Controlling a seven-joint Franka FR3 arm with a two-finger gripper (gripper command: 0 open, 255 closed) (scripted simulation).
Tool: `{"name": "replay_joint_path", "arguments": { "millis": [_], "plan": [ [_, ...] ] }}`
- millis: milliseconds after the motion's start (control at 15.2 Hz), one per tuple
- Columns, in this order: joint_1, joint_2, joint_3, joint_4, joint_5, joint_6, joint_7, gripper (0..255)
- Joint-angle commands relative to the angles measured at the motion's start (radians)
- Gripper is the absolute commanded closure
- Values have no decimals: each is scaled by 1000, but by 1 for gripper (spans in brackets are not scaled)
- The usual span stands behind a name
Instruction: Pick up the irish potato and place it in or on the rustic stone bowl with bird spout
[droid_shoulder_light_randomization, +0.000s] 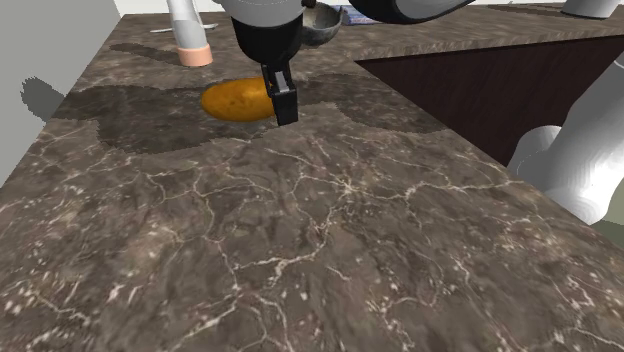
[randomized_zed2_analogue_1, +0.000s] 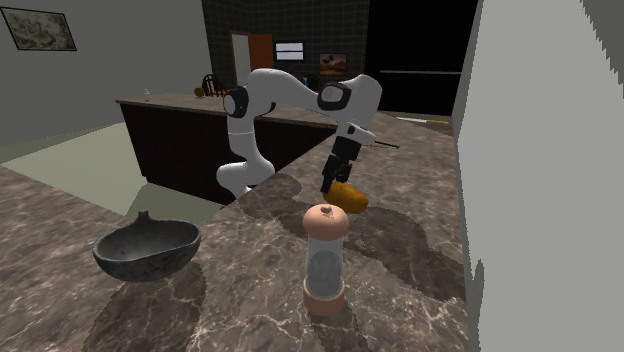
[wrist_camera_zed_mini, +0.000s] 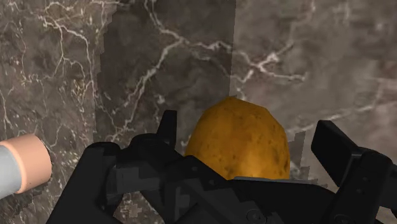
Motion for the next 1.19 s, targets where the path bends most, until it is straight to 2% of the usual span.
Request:
{"name": "replay_joint_path", "arguments": {
  "millis": [0, 66, 660, 1122],
  "plan": [
    [0, 0, 0, 0, 0, 0, 0, 0],
    [0, 0, 0, 0, 0, 0, 0, 255],
    [0, 0, 0, 0, 0, 0, 0, 255],
    [3, 23, 9, 113, -13, -91, -30, 255]
  ]
}}
